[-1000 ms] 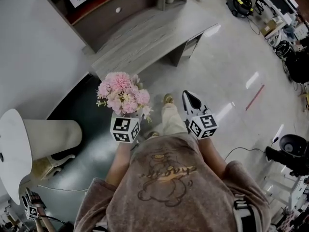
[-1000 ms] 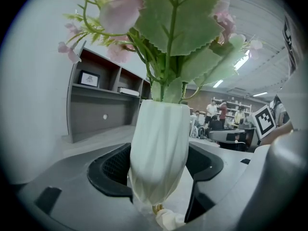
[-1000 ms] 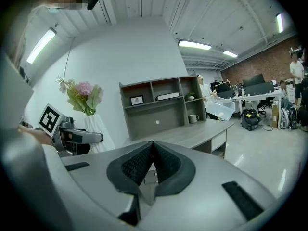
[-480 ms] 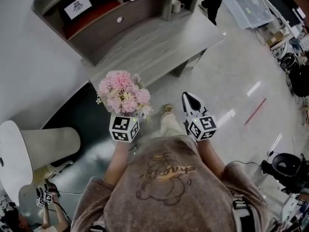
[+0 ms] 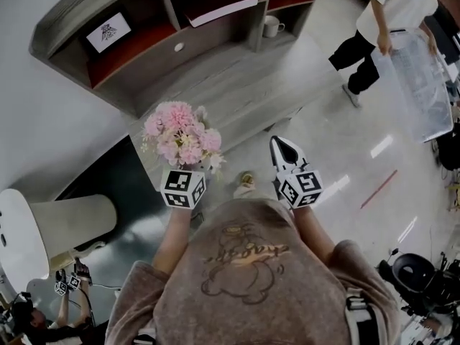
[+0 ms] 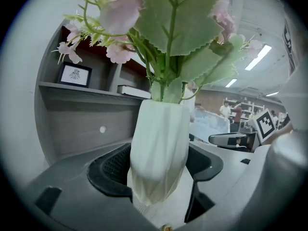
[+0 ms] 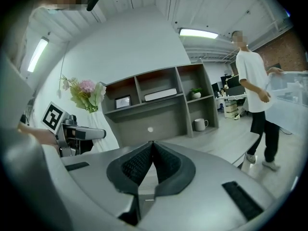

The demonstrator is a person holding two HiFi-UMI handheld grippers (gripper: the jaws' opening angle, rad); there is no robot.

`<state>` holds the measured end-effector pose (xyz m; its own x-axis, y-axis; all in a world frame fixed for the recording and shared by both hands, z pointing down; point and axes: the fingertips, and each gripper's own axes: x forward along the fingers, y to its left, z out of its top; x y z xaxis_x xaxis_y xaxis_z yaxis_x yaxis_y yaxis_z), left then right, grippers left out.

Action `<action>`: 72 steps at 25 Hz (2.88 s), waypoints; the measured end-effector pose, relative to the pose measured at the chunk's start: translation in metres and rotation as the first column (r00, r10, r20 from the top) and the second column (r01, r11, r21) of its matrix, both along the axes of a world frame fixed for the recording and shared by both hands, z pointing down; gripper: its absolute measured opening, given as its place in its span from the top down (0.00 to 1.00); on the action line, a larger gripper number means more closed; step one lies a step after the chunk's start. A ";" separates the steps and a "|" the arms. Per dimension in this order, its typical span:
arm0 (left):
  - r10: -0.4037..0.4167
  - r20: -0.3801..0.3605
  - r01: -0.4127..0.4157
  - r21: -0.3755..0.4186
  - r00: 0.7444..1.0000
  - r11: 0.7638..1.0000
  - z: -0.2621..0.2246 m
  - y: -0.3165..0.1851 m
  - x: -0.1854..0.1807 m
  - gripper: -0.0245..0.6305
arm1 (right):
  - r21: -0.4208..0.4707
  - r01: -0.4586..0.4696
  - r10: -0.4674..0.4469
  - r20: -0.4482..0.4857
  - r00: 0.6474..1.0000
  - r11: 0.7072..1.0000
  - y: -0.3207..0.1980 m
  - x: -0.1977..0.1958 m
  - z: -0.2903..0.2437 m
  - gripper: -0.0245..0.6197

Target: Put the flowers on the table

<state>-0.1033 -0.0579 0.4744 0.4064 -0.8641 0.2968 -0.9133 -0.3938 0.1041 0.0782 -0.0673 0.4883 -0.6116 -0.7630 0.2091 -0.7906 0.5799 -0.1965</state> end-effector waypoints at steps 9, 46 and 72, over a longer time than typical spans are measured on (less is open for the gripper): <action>-0.037 -0.004 0.037 0.012 0.999 0.999 -0.005 -0.066 0.018 0.42 | 0.007 0.043 -0.043 -0.001 0.999 0.999 -0.074 0.016 -0.006 0.96; 0.272 0.051 -0.274 0.019 0.961 0.962 0.034 -0.207 0.043 0.42 | -0.022 -0.202 0.202 -0.003 0.979 0.979 -0.129 0.016 -0.006 0.96; 0.347 0.072 -0.345 -0.043 0.935 0.938 0.108 -0.235 0.084 0.42 | -0.072 -0.336 0.334 -0.045 0.942 0.939 -0.124 0.070 0.004 0.96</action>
